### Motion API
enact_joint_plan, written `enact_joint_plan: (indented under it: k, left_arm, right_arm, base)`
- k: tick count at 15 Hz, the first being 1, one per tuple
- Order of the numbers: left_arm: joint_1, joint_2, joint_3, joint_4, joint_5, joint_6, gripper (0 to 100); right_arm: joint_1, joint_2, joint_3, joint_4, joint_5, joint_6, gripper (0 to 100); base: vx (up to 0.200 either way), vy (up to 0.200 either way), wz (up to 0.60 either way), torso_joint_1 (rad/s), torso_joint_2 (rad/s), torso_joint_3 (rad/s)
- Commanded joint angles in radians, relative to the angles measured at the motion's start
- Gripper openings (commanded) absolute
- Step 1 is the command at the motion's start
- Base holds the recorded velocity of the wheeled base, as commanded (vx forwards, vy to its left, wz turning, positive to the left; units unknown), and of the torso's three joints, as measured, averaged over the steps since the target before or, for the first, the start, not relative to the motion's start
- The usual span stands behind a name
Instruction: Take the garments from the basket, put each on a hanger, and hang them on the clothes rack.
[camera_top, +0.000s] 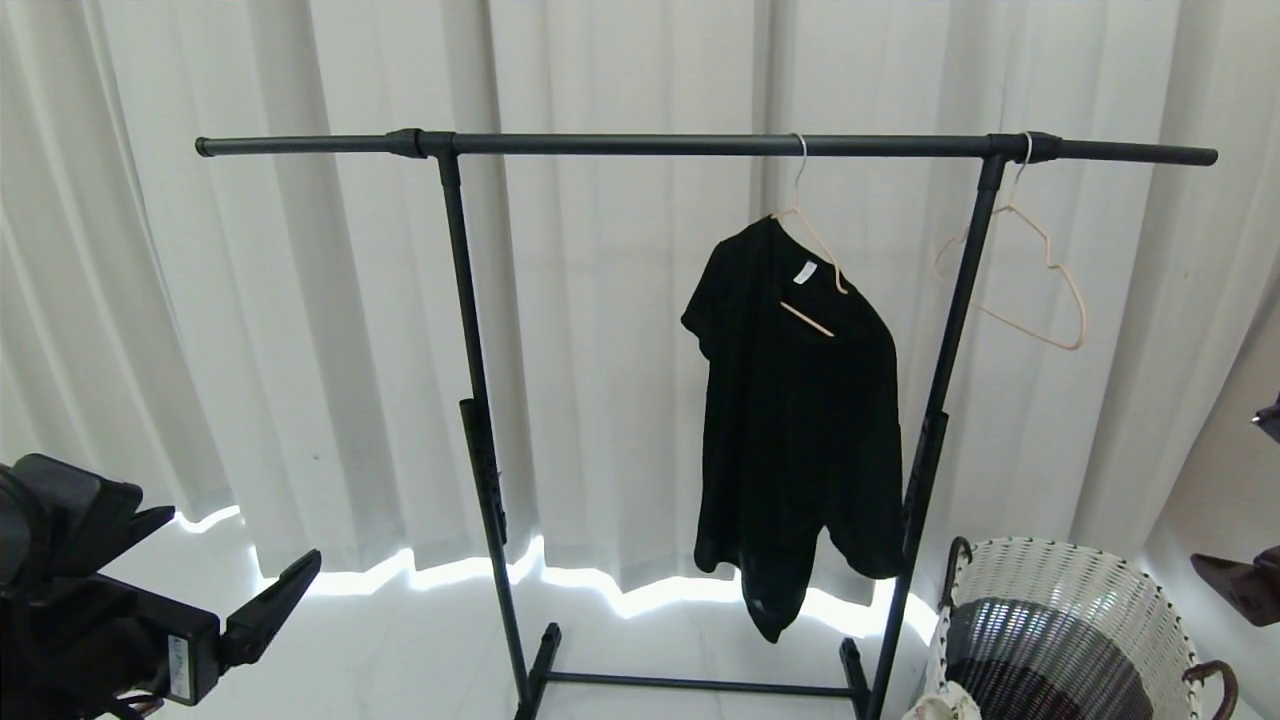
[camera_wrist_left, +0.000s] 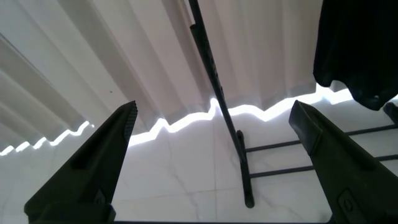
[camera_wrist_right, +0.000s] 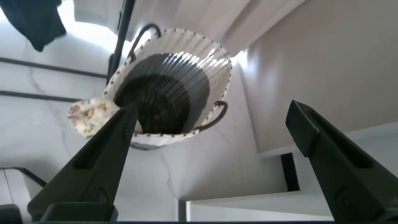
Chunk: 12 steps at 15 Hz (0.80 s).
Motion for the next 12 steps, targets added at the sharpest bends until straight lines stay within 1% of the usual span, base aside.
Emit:
enact_joint_plan:
  k: [1,4,6,7,8,9,10,11,12]
  left_arm:
    - [0.0,0.0,-0.004,0.0,0.001,0.0,100]
    - [-0.003,0.003,-0.005,0.0,0.001,0.001,100]
    - [-0.004,0.004,-0.005,0.001,0.001,0.001,100]
    - [-0.009,0.006,-0.005,0.0,-0.001,0.001,100]
    - [-0.017,0.007,-0.007,0.001,-0.001,0.001,100]
    - [-0.026,0.007,-0.007,0.001,-0.001,0.001,100]
    - [-0.043,0.009,-0.01,0.001,-0.001,0.001,100]
    - [-0.047,0.013,-0.018,0.001,-0.001,0.001,100]
    - [-0.05,0.024,-0.024,0.001,-0.001,0.0,100]
  right_arm:
    - [-0.004,-0.001,0.01,0.0,0.0,0.0,100]
    - [-0.005,0.002,0.036,-0.014,0.0,0.0,100]
    - [-0.005,0.007,0.102,-0.082,0.003,0.0,100]
    - [-0.007,0.019,0.147,-0.134,0.022,0.003,100]
    - [-0.016,0.051,0.208,-0.223,0.054,0.006,100]
    - [-0.044,0.102,0.268,-0.344,0.078,0.0,100]
    - [-0.057,0.166,0.308,-0.46,0.08,0.0,100]
    - [-0.077,0.234,0.331,-0.557,0.082,0.0,100]
    - [-0.084,0.292,0.338,-0.611,0.083,0.0,100]
  base:
    - [0.0,0.0,0.0,-0.168,0.47,0.29]
    - [0.0,0.0,0.0,-0.149,0.47,0.304]
    - [0.0,0.0,0.0,-0.088,0.3,0.205]
    - [0.2,0.0,0.0,-0.041,0.12,0.09]
    - [0.2,0.0,0.0,-0.027,0.08,0.051]
    - [0.2,0.0,0.0,-0.017,0.04,0.036]
    - [0.2,0.0,0.0,-0.017,0.02,0.017]
    - [0.2,0.0,0.0,-0.002,0.02,-0.007]
    - [0.2,0.0,0.0,0.007,0.01,0.007]
